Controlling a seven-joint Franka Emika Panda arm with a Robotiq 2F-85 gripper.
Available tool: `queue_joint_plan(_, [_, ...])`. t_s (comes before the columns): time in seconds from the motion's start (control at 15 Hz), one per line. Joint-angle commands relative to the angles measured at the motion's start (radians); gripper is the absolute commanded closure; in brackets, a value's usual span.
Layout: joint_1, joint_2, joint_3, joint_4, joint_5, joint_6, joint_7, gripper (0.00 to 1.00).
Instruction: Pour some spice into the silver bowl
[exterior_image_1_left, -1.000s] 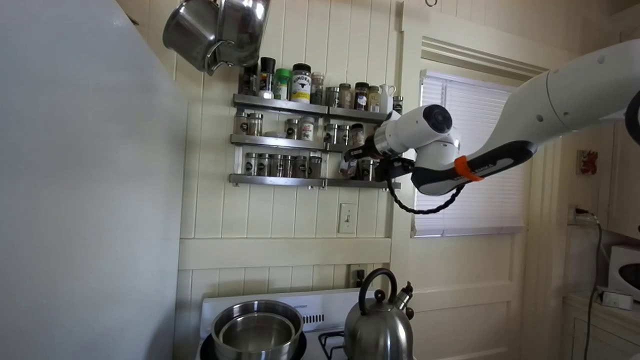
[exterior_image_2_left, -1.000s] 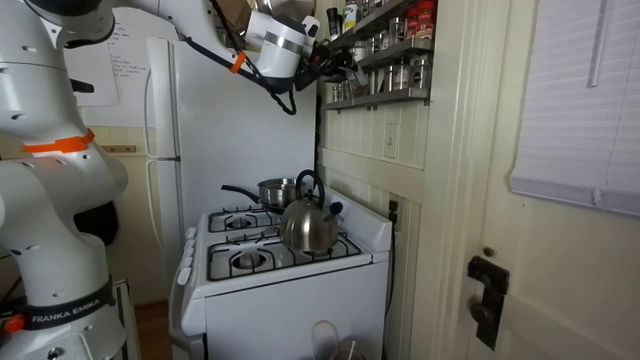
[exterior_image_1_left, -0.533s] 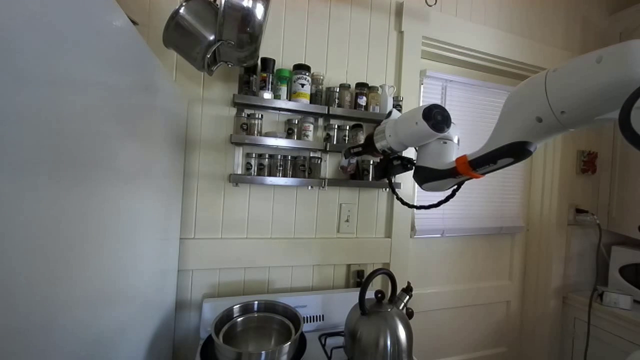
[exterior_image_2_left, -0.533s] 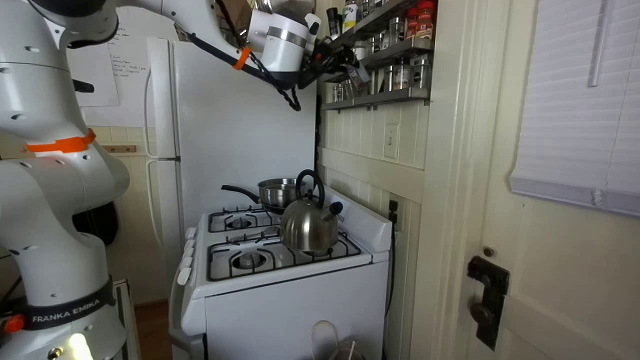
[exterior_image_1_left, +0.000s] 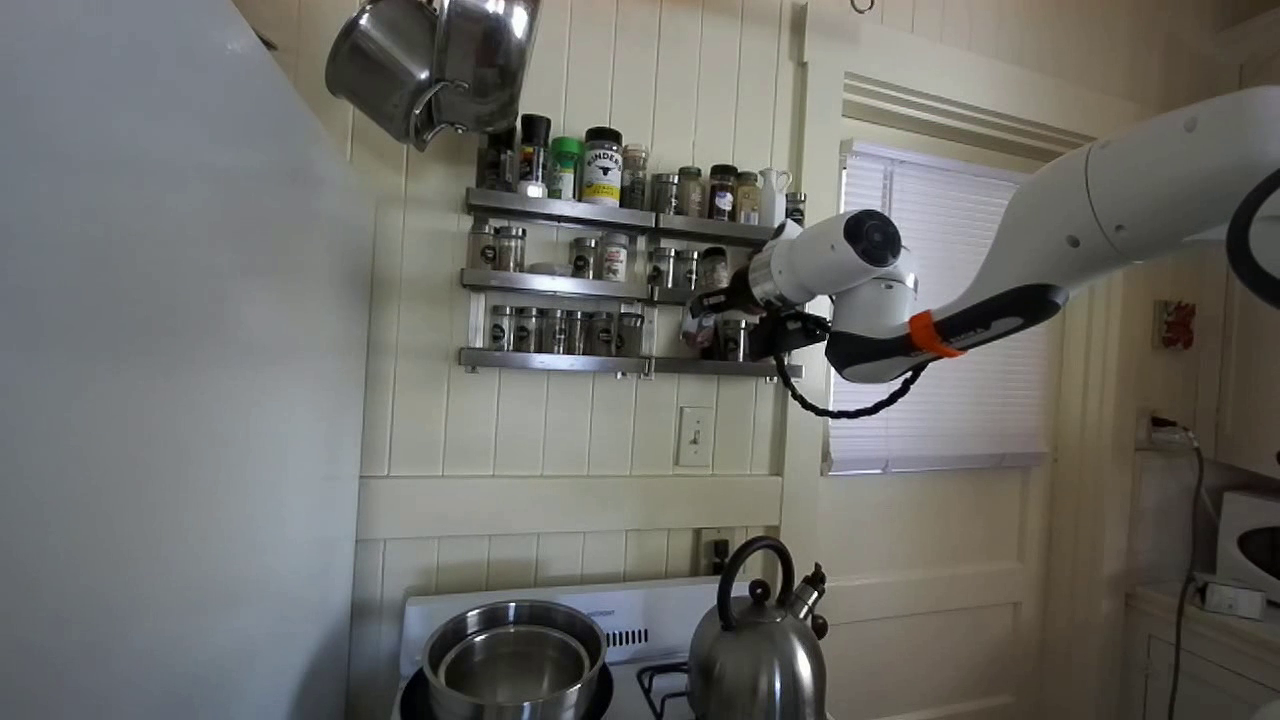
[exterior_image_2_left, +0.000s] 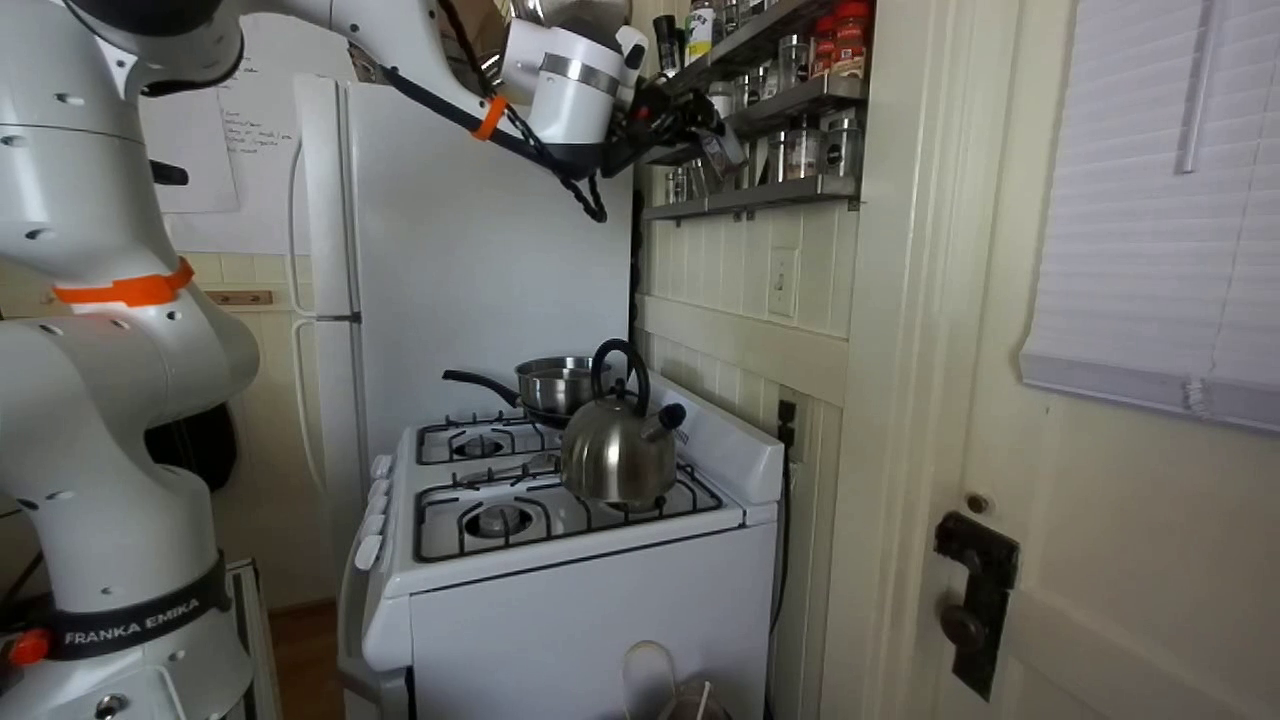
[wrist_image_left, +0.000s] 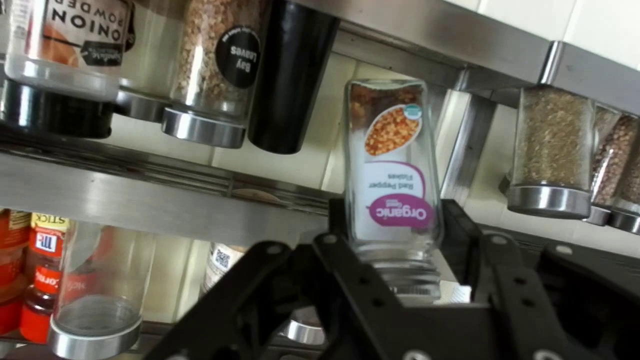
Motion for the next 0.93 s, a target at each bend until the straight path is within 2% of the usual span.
queue_joint_plan(0.0, [-0.006,0.036,0.016,0.050,-0.043,-0.030,0.032,0.77])
queue_joint_plan(0.87, [0.012,0.103,0.029,0.067,-0.076,-0.079,0.042,0.77])
